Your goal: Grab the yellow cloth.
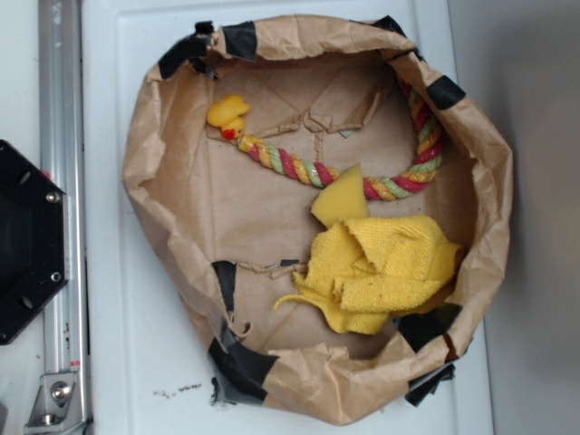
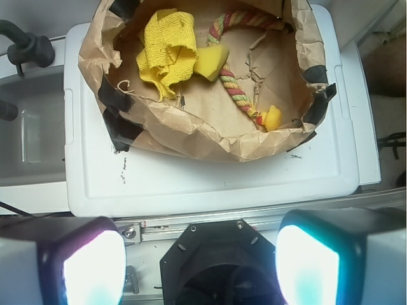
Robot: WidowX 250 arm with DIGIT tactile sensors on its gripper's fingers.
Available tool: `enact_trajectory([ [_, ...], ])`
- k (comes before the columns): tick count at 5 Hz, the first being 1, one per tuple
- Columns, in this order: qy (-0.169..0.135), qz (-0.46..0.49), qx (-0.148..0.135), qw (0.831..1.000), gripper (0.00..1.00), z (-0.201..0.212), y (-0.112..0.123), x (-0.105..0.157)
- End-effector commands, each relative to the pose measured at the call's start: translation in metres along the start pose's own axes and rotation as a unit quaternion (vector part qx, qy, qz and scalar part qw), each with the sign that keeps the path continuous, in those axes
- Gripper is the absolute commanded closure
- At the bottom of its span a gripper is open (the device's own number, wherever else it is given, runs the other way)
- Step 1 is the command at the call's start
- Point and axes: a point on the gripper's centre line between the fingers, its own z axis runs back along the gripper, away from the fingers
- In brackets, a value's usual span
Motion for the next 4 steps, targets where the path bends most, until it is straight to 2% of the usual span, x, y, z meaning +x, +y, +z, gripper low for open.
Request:
enact_trajectory([
  [1,0.000,0.000,0.000,1.000,0.00,0.000,0.000,0.000],
  [2,-0.069,-0.009,-0.033,0.997,0.00,-0.024,0.016,0.048],
  [3,-0.063,-0.031,-0.046,0.997,0.00,-0.038,0.014,0.086],
  [4,-0.087,-0.045,-0.039,0.994,0.00,-0.067,0.007,0.125],
])
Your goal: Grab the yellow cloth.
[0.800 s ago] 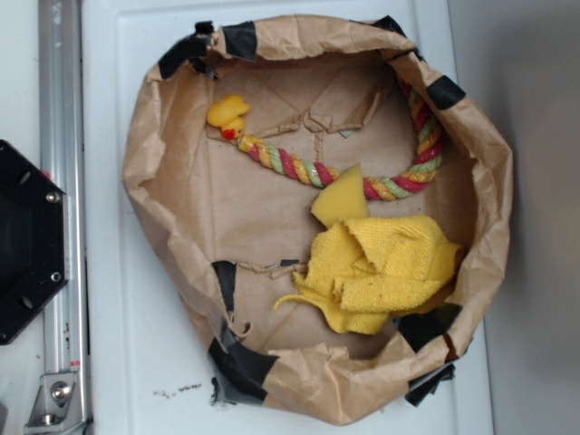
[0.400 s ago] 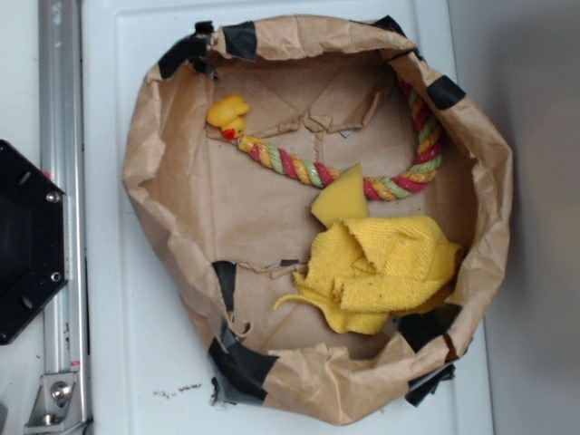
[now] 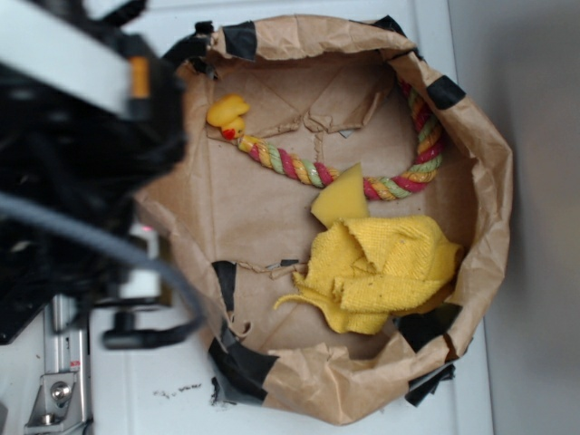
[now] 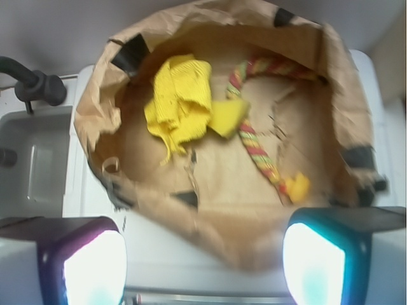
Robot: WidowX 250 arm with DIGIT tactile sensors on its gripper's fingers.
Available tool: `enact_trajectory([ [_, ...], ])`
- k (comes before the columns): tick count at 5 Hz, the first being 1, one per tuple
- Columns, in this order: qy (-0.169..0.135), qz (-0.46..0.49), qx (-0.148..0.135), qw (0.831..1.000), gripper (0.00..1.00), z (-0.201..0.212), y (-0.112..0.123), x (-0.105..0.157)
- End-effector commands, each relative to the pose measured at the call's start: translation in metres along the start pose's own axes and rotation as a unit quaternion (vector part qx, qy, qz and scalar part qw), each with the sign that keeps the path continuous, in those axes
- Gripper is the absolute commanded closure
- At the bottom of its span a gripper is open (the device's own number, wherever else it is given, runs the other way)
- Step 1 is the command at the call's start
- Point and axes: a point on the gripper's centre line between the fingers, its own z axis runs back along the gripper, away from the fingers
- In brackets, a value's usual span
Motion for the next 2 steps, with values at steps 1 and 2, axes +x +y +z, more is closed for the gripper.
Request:
enact_trajectory([
  [1,-0.038,-0.071,-0.014,0.997,0.00,-0.060,-0.011,0.073],
  [2,-0.017,-0.108,-0.047,0.993,0.00,-0.099,-0.020,0.085],
])
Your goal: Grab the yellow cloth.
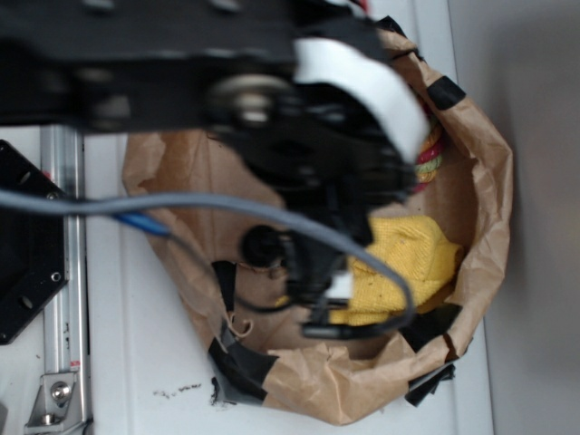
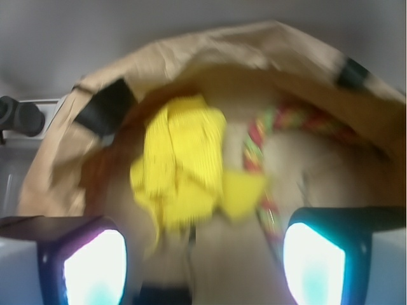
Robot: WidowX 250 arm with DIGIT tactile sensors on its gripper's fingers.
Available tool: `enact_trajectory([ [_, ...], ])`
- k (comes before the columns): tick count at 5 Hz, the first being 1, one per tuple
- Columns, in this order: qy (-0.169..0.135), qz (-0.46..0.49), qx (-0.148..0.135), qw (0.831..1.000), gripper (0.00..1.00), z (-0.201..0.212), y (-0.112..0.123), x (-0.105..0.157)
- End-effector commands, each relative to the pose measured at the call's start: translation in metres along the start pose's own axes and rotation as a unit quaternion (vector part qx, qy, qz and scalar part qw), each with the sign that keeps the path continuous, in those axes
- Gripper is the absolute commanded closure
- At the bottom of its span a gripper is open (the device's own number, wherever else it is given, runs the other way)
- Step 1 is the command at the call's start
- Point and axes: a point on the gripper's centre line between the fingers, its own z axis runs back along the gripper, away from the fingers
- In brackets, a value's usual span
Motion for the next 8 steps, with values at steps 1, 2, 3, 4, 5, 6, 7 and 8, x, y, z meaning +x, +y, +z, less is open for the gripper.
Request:
enact_trajectory([
  [1,0.001,-0.085,-0.034,0.996,0.00,-0.066,-0.020,0.031],
  [2,0.013,-0.104,-0.046,0.993,0.00,-0.083,-0.028,0.023],
  [3,0.008,-0.094,-0.045,0.994,1.00,-0.087,-0.024,0.008],
  [4,-0.004,-0.082,-0.032,0.996,1.00,-0.086,-0.016,-0.010],
  [5,-0.003,-0.081,-0.022,0.996,1.00,-0.087,-0.022,-0.017],
  [6,0.002,-0.079,-0.011,0.997,1.00,-0.089,-0.022,-0.015],
  [7,-0.035,-0.055,-0.032,0.997,1.00,-0.045,-0.012,-0.007],
  [8,-0.087,-0.033,-0.062,0.994,1.00,0.006,0.007,-0.013],
])
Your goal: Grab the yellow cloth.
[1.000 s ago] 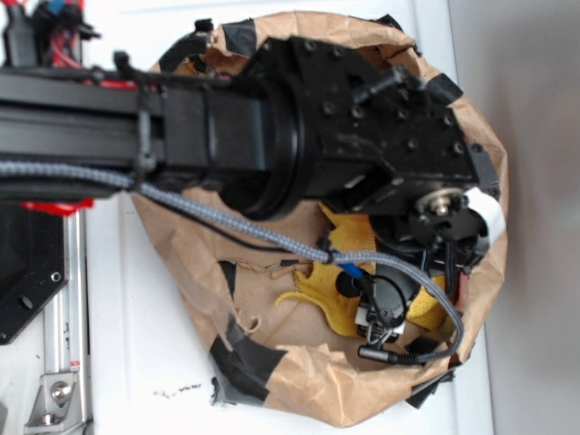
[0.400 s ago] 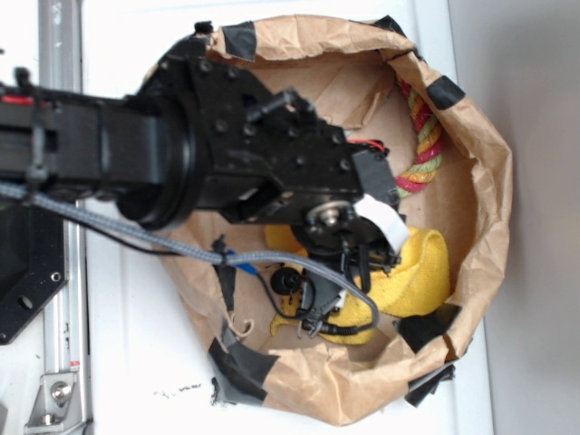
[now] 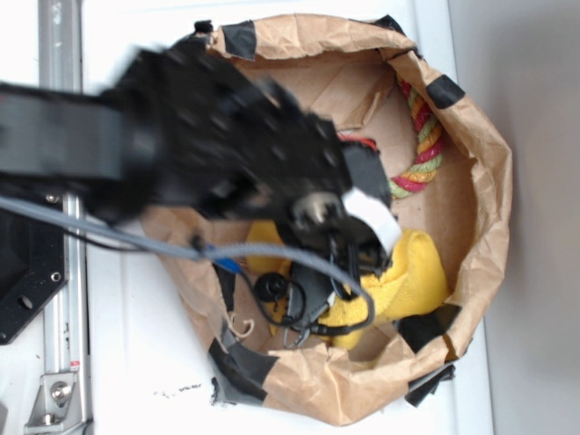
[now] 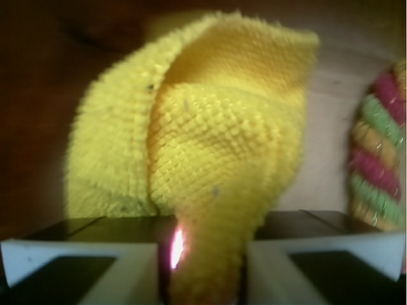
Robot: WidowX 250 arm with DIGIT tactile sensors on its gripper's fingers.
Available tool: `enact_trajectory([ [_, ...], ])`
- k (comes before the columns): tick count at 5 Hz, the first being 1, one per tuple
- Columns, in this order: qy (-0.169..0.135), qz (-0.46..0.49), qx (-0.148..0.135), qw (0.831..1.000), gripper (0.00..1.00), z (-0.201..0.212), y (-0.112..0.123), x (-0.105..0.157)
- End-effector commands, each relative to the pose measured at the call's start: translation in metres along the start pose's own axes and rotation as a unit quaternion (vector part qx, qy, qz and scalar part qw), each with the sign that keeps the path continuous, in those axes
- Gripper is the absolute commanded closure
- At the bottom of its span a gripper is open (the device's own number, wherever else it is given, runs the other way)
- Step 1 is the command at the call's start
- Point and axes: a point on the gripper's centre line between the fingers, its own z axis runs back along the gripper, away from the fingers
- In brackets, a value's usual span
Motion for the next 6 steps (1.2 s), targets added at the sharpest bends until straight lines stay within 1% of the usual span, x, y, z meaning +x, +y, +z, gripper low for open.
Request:
enact_trajectory([
  [1,-0.122,0.008,-0.022,0.992,1.00,0.120,0.014,-0.003],
  [2,-0.101,0.016,0.023,0.994,1.00,0.146,0.008,0.004],
  [3,-0.081,0.036,0.054,0.995,1.00,0.134,0.006,0.005],
  [4,-0.067,0.038,0.083,0.994,1.00,0.119,0.004,0.008],
  [5,-0.067,0.044,0.119,0.990,1.00,0.101,0.004,0.007],
  [6,-0.063,0.038,0.121,0.990,1.00,0.084,0.006,0.005],
])
